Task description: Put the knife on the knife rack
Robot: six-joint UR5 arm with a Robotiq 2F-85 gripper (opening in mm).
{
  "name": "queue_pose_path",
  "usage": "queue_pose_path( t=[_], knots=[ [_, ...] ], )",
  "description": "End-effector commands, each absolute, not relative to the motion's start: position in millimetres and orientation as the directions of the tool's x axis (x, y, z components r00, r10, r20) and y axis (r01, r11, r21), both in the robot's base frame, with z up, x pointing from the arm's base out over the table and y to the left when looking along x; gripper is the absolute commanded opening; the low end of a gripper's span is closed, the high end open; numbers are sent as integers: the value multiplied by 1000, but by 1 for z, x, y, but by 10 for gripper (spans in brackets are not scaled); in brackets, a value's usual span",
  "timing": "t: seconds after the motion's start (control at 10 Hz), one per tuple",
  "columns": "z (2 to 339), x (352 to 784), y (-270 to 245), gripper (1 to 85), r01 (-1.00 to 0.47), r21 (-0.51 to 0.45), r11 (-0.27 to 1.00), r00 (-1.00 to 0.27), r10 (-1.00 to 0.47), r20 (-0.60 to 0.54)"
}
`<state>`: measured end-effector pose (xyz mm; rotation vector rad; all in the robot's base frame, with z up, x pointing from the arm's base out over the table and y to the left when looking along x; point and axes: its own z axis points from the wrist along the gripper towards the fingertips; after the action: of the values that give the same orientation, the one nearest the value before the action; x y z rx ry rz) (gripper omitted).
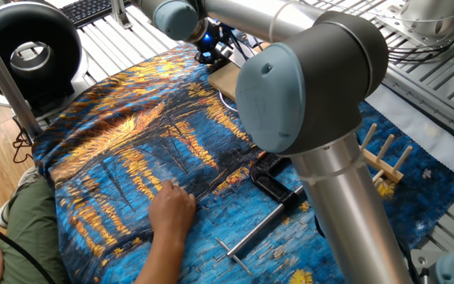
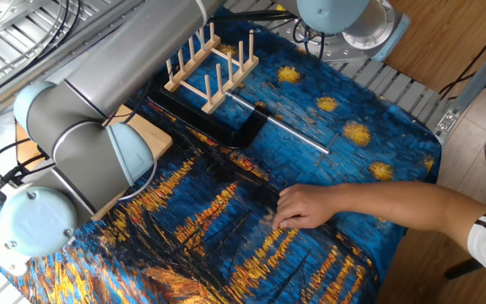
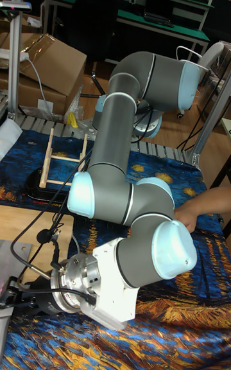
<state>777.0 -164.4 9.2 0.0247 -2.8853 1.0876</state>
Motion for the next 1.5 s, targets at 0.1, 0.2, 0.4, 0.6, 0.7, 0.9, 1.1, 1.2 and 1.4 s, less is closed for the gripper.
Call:
queue_pose_path(
  t=[0.1, 0.2, 0.4, 0.6, 0.7, 0.9, 1.1, 1.2, 1.4],
  knots=[
    [11, 774, -167, 373, -29, -673, 739, -998, 21, 67],
    [12, 774, -168, 373, -31, -677, 735, -997, 22, 70],
    [14, 773, -169, 373, -35, -685, 727, -997, 22, 75],
    [15, 774, -170, 373, -40, -687, 725, -997, 18, 77],
    [13, 775, -170, 367, -40, -684, 728, -997, 12, 72],
    [11, 778, -171, 333, -39, -681, 731, -998, 4, 61],
    [7, 781, -171, 310, -25, -673, 739, -999, 4, 41],
    [6, 781, -170, 287, -17, -671, 741, -999, 8, 35],
    [7, 781, -171, 197, -7, -677, 736, -999, 17, 29]
  ],
)
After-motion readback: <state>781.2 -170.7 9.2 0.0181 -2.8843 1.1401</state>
